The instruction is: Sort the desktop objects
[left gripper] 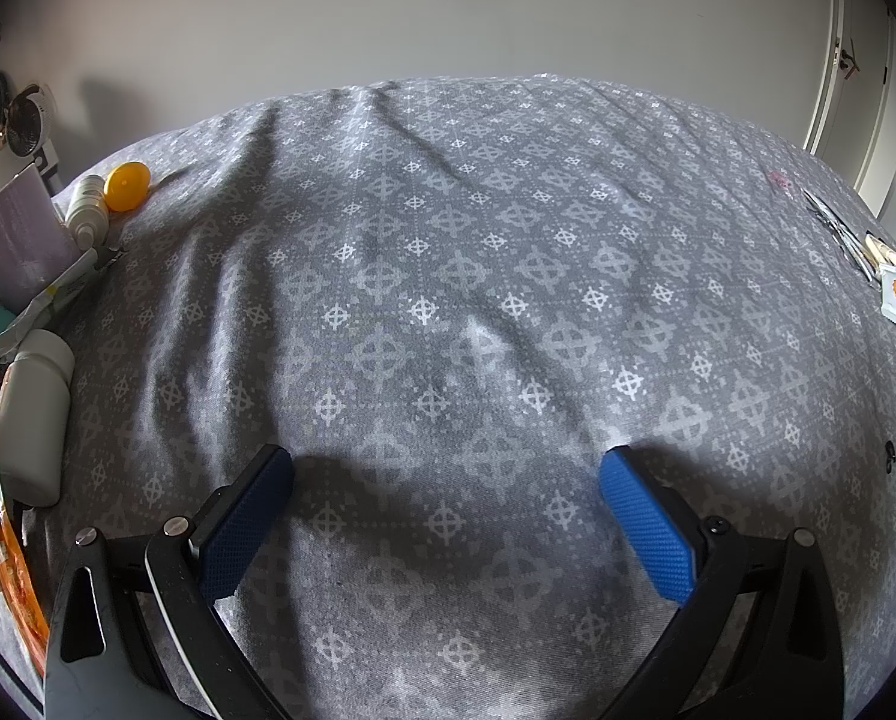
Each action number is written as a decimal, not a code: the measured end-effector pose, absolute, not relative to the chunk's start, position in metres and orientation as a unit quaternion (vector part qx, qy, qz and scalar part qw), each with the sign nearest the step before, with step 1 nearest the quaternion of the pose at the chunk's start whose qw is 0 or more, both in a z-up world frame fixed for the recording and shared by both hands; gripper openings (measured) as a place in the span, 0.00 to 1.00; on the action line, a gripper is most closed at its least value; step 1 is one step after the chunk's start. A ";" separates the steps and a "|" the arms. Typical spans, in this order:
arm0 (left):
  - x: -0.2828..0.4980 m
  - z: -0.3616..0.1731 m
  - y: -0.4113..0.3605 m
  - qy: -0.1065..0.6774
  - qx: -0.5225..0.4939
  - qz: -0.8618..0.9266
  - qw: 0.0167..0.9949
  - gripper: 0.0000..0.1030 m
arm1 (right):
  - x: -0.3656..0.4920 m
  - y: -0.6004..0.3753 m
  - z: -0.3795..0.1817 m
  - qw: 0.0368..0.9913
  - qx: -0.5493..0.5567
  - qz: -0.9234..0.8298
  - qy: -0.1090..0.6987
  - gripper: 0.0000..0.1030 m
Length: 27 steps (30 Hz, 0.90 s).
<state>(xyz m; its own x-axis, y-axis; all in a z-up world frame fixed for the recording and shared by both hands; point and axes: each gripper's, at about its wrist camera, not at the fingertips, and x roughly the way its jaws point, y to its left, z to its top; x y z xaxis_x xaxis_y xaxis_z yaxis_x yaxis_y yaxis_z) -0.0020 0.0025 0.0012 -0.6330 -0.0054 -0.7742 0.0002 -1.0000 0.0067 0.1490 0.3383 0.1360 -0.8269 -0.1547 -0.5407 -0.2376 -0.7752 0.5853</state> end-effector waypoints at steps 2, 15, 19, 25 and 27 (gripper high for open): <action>-0.002 0.001 0.002 -0.003 0.428 -0.904 0.002 1.00 | 0.147 0.338 0.134 0.022 -0.296 0.893 0.338 0.87; -0.002 0.001 0.002 -0.003 0.428 -0.904 0.002 1.00 | 0.146 0.338 0.130 0.015 -0.306 0.890 0.338 0.87; -0.002 0.001 0.002 -0.003 0.428 -0.904 0.002 1.00 | 0.144 0.342 0.127 0.017 -0.307 0.883 0.355 0.87; -0.002 0.001 0.002 -0.003 0.428 -0.904 0.001 1.00 | 0.147 0.345 0.127 0.022 -0.306 0.881 0.359 0.87; -0.002 0.001 0.002 -0.003 0.428 -0.904 0.001 1.00 | 0.145 0.344 0.126 0.023 -0.309 0.880 0.359 0.87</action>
